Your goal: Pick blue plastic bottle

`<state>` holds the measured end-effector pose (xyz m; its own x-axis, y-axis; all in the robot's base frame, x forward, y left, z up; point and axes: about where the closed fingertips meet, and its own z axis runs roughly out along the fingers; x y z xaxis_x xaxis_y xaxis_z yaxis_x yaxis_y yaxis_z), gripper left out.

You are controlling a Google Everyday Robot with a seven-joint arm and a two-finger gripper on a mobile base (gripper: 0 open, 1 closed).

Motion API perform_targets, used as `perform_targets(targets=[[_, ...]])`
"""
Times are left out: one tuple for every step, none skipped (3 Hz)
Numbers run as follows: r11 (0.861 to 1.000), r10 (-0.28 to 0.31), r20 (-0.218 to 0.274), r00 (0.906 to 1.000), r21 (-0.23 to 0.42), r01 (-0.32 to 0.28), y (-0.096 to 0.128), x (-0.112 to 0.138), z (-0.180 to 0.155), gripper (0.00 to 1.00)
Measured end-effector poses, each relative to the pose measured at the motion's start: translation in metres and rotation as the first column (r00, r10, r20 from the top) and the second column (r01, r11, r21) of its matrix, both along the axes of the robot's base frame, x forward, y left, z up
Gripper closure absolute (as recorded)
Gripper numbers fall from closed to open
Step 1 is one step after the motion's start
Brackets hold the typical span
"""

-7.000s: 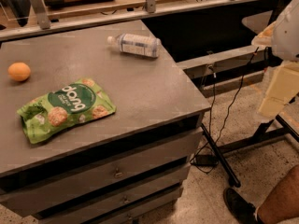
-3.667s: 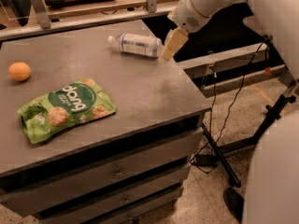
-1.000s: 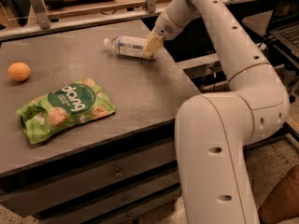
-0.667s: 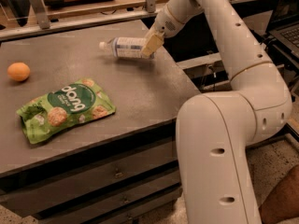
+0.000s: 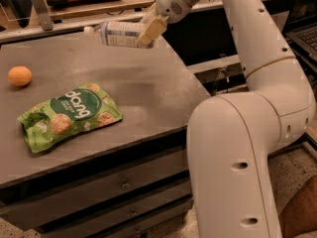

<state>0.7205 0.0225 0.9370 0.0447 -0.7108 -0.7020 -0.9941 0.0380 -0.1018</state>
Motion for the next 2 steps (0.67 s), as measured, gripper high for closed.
perform_targets(targets=[[0.999, 0.05, -0.002, 0.9988, 0.011, -0.05, 0.0163, -0.0144, 0.0176, 1.0], [0.998, 0.055, -0.003, 0.9985, 0.012, -0.055, 0.0181, -0.0156, 0.0186, 1.0]])
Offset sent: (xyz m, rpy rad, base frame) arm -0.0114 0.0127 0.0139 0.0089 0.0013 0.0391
